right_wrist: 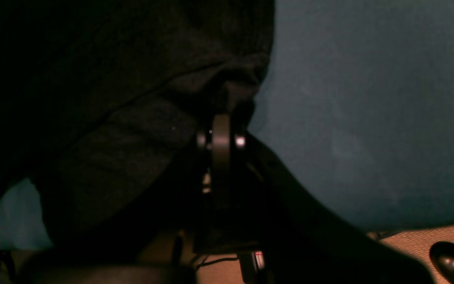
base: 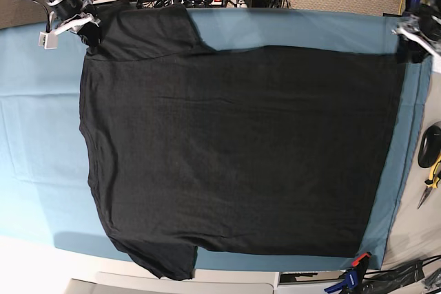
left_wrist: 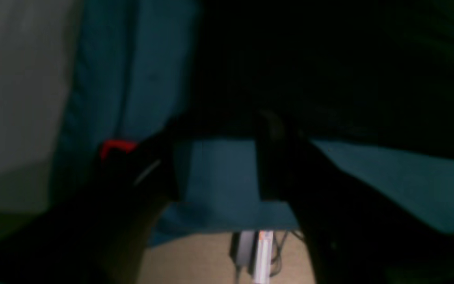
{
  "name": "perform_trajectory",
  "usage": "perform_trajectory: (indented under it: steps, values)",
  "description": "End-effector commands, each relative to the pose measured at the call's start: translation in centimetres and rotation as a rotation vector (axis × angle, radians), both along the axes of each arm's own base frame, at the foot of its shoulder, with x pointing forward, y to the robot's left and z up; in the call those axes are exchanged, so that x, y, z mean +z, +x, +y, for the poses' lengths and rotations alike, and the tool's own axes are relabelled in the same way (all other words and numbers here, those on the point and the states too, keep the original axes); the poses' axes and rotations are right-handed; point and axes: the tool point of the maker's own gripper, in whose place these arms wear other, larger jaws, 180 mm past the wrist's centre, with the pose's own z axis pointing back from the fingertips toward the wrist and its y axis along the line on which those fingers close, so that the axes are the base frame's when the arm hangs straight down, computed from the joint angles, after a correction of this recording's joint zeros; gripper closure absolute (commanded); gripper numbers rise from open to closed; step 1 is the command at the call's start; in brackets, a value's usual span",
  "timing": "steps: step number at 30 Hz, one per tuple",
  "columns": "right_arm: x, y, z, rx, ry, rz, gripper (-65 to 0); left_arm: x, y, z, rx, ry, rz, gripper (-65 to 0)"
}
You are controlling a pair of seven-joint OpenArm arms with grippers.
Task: Fold the T-shirt properly
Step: 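Close both grippers on the shirt edge at its two corners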
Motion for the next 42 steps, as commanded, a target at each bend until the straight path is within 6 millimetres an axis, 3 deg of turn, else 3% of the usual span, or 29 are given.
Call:
perform_trajectory:
  steps: [1,7,15,20,31,38,42]
  values:
    - [-0.1,-0.5,-0.4,0.005,-0.022,0.025,0.0,0.7,0.7,0.9,0.002,-0.009,-0.029,-27.3]
    - [-0.1,-0.5,-0.4,0.005,-0.022,0.026,0.0,-1.3,1.3,2.7,0.045,-0.17,-0.004,-27.3]
    - [-0.2,-0.5,-0.5,0.006,-0.025,0.029,0.0,-1.8,0.8,2.1,0.05,-0.251,0.005,-27.3]
    - [-0.2,-0.6,-0.5,0.007,-0.027,0.032,0.0,-1.7,0.6,2.0,0.006,-0.225,0.029,-27.0]
    - [-0.2,-0.5,-0.5,0.007,-0.027,0.031,0.0,-0.3,0.8,5.3,-0.019,-0.07,0.118,-26.0]
    - [-0.2,-0.5,-0.5,0.007,-0.027,0.031,0.0,-0.4,0.7,5.4,-0.015,-0.07,0.129,-25.9]
    - [-0.2,-0.6,-0.5,0.007,-0.027,0.032,0.0,0.1,1.7,5.4,-0.02,-0.065,0.11,-25.9]
